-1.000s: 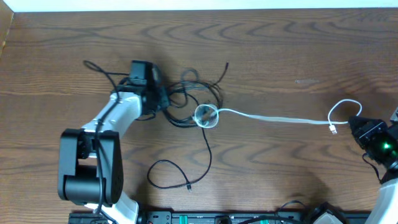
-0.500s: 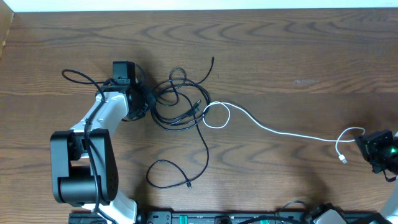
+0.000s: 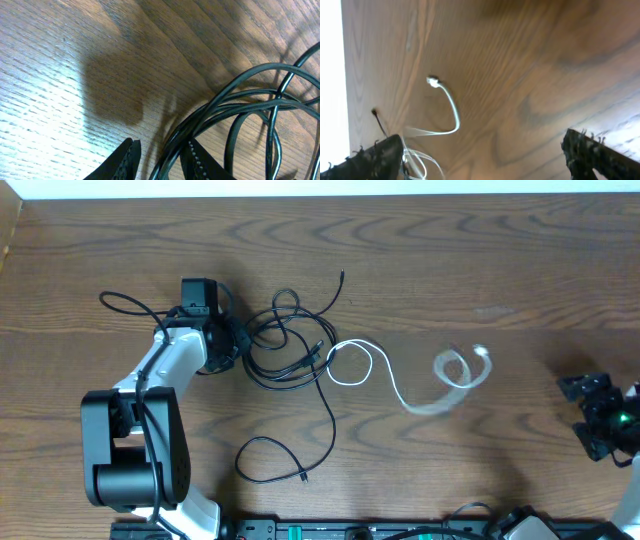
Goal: Untangle cables
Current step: 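Release the white cable on the table right of the bundle, then move the right gripper left and grasp the white cable again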
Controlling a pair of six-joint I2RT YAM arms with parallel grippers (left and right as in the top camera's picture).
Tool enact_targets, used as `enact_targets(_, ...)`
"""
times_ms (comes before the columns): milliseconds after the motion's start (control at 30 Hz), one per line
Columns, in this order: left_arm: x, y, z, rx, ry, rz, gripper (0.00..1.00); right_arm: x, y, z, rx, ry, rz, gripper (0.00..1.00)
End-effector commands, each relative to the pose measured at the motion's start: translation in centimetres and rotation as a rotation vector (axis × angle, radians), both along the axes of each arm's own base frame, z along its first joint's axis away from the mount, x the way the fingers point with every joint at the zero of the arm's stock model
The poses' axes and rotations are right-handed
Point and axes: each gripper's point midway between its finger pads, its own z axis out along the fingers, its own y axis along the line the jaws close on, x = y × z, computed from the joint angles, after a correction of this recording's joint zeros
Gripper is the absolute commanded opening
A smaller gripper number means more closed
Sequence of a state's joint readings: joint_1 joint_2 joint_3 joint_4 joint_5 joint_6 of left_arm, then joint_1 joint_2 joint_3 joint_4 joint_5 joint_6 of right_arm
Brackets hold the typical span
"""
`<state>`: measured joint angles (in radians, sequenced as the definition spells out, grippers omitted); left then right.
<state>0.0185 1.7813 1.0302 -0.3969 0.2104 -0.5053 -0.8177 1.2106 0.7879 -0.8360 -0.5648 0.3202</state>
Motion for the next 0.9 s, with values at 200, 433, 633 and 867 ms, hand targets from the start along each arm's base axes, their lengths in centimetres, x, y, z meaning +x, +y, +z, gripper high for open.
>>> enact_targets(200, -0.2, -0.6, -0.3, 0.004, 0.014, -0.005, 0.34, 3.1, 6.5, -0.3, -0.084, -0.028, 0.372, 0.86)
enact_targets(433, -0.2, -0.8, -0.3, 0.004, 0.012, -0.01, 0.33, 5.7, 14.5, -2.4, -0.103, -0.043, 0.702, 0.8)
enact_targets(633, 0.0, -1.7, -0.2, 0.005, 0.0, -0.035, 0.33, 7.0, 22.2, -3.7, -0.12, -0.124, 0.959, 0.65)
enact_targets(867, 0.4, -2.9, 0.0, 0.011, -0.025, -0.085, 0.33, 9.2, 26.8, -0.2, -0.224, -0.134, 1.079, 0.63)
